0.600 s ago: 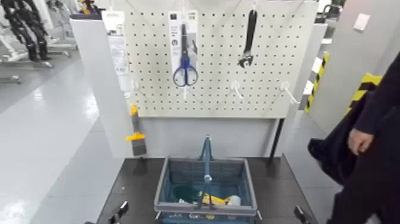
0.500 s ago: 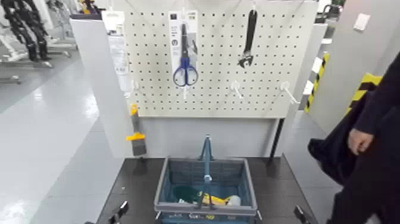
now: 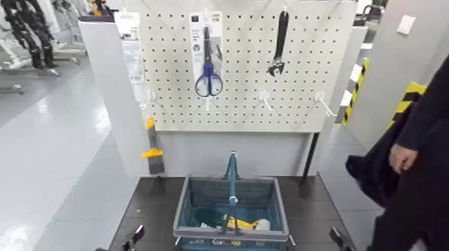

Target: Put the black wrench into the crate.

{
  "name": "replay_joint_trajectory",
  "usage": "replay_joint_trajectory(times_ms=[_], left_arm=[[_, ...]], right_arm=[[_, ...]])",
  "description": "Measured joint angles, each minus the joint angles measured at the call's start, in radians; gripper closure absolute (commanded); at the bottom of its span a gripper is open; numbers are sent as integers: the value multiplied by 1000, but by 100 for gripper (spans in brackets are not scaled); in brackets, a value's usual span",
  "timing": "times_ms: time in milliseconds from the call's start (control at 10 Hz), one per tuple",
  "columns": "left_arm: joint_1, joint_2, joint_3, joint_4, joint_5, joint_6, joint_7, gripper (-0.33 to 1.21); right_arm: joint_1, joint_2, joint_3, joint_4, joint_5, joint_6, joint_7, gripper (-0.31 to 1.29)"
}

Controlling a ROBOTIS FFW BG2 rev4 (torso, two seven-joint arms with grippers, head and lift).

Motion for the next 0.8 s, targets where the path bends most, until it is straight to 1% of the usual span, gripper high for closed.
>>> replay_joint_trajectory(times_ms=[100,300,400,500,800], left_arm=[[0,-1,-1,1,1,0,2,21],[-1,-3,-2,2,1,-2,4,21],[-2,-3,-3,3,1,-3,5,21],[-3,-3,-4,4,1,-4,5,21],[-6,-3,-8,4,1,-5,4,21]], right_arm=[[-2,2,-18,4,-25,-6,13,16],[-24,7,-58,8,-86,29,17,15],[-50,10,-82,9,-95,57,45,15],[-78,7,-98,9,-96,92,71,15],[-167,-2,-124,13,-117,163,117,15]])
